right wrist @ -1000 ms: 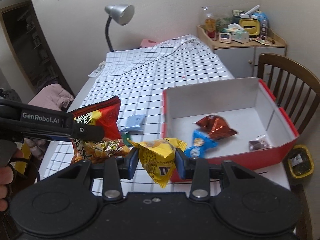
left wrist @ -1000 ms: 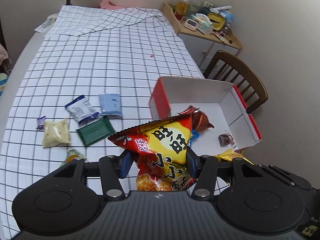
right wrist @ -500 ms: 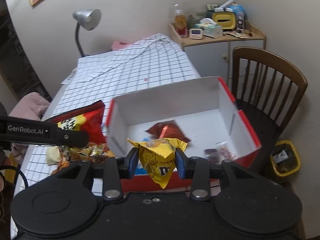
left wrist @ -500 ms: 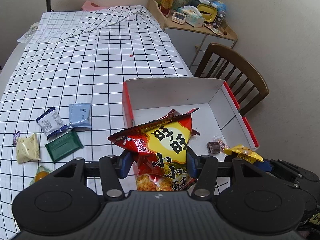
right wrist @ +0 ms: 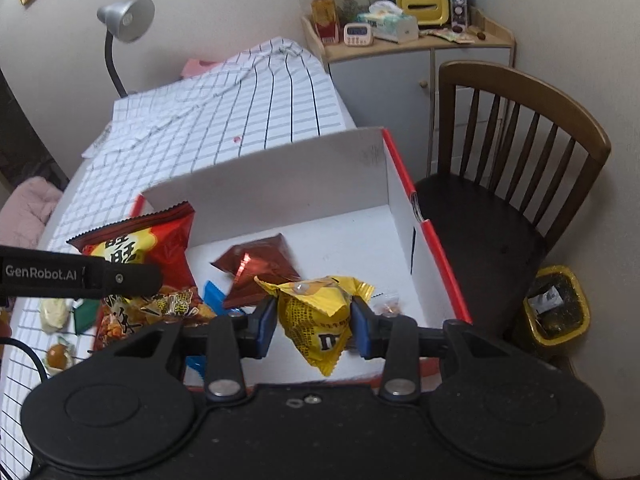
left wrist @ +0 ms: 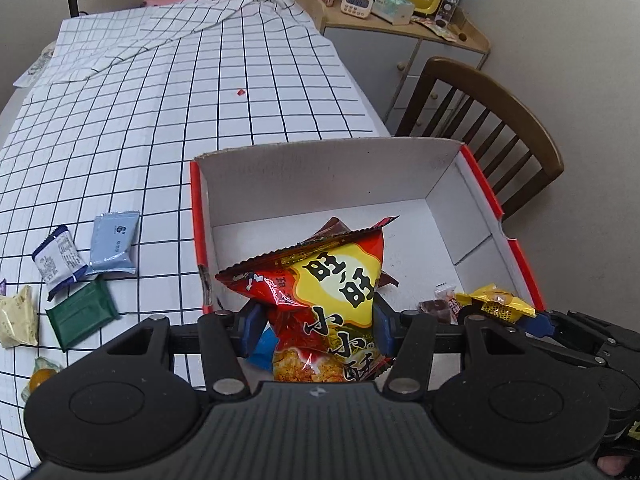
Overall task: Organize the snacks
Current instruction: 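Carry the chip bag and M&M packet with both tools over the red box, then open both tools to drop the chip bag and M&M packet in the box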
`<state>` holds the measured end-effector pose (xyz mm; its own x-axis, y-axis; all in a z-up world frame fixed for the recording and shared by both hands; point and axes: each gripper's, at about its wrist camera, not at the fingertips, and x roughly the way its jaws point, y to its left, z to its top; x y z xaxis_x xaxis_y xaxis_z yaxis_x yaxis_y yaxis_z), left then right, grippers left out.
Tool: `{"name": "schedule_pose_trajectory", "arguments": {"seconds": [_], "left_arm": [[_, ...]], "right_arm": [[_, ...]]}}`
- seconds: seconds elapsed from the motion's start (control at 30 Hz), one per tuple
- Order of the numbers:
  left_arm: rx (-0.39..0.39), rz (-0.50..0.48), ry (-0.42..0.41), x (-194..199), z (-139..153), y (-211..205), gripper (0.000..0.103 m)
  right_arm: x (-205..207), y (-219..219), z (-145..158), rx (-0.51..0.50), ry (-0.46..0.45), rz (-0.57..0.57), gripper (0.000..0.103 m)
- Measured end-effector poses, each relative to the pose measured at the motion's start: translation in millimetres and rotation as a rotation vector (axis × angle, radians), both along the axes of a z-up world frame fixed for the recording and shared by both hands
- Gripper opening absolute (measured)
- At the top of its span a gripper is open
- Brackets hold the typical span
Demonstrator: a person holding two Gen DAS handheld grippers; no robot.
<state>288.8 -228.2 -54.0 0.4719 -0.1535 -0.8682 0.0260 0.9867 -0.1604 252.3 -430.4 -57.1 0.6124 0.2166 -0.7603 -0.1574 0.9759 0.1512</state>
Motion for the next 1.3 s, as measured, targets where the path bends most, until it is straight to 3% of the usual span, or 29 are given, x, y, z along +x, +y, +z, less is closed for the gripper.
{"name": "schedule_pose_trajectory", "arguments": {"seconds": [0.57, 0.9, 1.03, 1.3], "left_arm": [[0.027, 0.013, 0.067, 16, -45, -13, 0.053], [0.023, 0.009, 0.051, 14, -43, -13, 0.056], [0.011, -0.002, 0.034, 9, -37, -11, 0.066], [-0.014, -0.027, -0.012, -9, -18, -6, 0.066]], "right_arm": [[25, 5, -36, -0.106, 0.076, 0.065, 0.038], [26, 7, -38, -0.112, 0.08, 0.074, 0.041], [23, 6, -35, -0.1, 0.072, 0.069, 0.046], [5, 7, -17, -0.072, 0.032, 0.078, 0.058]]}}
